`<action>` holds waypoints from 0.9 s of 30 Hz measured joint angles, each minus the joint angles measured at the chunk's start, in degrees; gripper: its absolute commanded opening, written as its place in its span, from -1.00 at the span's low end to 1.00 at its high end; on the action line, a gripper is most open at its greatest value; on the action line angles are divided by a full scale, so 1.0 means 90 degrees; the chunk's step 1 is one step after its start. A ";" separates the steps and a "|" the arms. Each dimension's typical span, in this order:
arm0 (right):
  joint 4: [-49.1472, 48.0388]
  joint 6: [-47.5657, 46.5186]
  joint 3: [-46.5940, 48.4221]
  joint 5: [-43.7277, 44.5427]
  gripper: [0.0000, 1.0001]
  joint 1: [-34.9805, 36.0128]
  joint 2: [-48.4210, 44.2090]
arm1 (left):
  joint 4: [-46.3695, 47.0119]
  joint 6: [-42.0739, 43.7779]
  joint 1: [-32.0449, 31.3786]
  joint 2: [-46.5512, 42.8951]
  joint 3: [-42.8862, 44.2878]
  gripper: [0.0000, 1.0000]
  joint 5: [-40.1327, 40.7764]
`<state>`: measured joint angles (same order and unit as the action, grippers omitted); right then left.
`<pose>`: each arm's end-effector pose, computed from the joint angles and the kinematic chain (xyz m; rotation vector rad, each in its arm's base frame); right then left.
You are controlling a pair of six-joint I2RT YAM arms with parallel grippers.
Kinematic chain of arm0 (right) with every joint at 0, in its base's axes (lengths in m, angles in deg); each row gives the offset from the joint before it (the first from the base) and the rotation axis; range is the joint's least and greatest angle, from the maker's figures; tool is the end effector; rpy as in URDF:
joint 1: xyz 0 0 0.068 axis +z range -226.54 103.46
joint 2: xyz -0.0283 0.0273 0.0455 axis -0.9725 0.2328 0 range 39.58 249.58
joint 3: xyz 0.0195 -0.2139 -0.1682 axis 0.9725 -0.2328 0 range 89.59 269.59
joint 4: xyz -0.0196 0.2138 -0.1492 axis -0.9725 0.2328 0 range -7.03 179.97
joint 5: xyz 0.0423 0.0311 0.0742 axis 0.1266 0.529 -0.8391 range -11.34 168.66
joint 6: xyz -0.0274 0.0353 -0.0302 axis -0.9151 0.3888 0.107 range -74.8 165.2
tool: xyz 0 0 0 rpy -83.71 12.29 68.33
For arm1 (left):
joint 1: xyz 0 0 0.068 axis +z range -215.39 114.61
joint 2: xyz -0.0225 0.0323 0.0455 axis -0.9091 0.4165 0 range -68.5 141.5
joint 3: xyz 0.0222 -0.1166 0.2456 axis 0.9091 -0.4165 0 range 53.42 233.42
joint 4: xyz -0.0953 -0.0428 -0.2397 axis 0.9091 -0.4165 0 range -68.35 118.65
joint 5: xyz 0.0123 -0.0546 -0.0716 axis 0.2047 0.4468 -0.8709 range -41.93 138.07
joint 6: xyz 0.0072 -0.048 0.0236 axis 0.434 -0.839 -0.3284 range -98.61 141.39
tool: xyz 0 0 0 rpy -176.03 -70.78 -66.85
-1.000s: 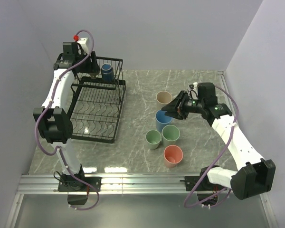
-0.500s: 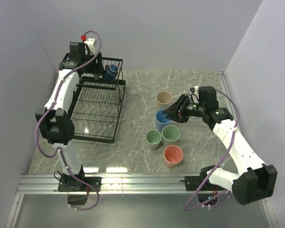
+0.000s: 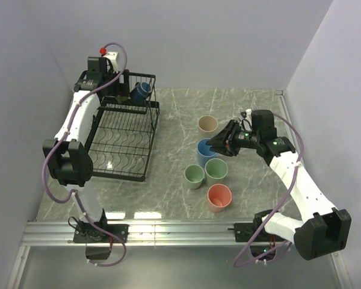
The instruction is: Load the cups into the dish rack
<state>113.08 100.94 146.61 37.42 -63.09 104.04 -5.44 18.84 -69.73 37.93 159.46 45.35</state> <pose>0.2247 0.0779 0.3179 0.4507 2.3962 1.4128 0.4290 -0.0343 0.3630 0.0612 2.1733 -0.1204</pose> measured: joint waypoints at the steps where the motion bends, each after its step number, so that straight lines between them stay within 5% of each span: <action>1: -0.0002 -0.0007 0.0000 0.0000 -0.11 0.0000 0.0005 | 0.0000 -0.0015 0.0002 0.0000 0.0000 0.99 0.0019; 17: -0.0005 -0.0182 0.0279 0.0085 -0.10 0.0180 0.0517 | -0.0406 -0.0979 -0.0007 0.0007 0.1054 0.99 0.0998; 27: -0.0017 -0.0187 0.0369 0.0134 -0.11 0.0284 0.0622 | -0.0274 -0.1586 -0.0153 -0.0231 0.0835 0.83 0.0447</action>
<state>112.92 99.26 149.93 38.63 -60.53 109.64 -7.90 4.57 -71.10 35.86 166.98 49.37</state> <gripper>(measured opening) 0.447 0.931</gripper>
